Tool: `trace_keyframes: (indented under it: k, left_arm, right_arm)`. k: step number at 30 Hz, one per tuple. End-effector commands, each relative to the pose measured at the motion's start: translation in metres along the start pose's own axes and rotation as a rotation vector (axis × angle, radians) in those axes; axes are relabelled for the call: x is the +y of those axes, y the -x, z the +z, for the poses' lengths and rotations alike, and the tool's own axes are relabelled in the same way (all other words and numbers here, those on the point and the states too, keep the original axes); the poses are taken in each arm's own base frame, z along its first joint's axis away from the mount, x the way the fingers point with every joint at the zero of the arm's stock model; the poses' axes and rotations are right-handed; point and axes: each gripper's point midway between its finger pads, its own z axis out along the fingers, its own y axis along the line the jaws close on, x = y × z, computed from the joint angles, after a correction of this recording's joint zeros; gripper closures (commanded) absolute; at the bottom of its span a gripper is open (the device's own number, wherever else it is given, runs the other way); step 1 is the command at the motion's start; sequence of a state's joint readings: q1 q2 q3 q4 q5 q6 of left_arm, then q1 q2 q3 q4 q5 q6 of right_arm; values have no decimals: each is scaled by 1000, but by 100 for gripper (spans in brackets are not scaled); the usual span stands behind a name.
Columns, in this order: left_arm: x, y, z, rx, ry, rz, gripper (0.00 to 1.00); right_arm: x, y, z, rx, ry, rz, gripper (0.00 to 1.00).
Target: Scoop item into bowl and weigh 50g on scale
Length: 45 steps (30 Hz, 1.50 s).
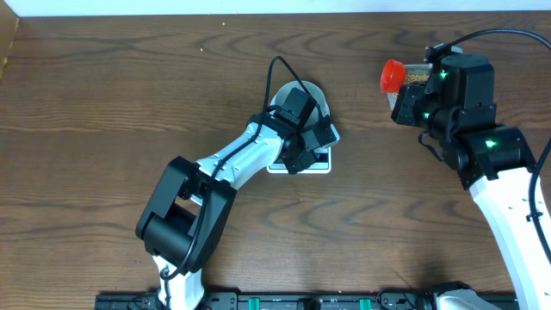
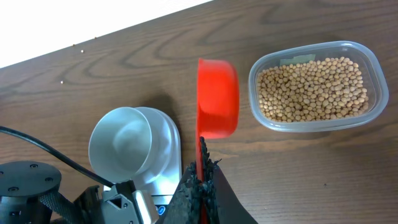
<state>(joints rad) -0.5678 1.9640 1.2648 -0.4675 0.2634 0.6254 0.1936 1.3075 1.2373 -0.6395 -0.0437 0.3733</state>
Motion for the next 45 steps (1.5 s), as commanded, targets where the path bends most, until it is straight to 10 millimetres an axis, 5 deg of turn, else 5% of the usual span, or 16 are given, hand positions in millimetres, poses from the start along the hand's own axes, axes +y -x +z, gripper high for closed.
trace_keyframes:
  k: [1, 20, 45]
  left_arm:
    - [-1, -30, 27, 106, -10, -15, 93]
    - [0, -29, 27, 101, -9, -17, 93]
    - [11, 4, -36, -17, 100, 12, 93]
  right_arm:
    - [-1, 10, -5, -28, -13, -12, 99]
    - [-2, 9, -5, -25, -15, -13, 99]
    - [-17, 3, -6, -1, -91, -62, 99]
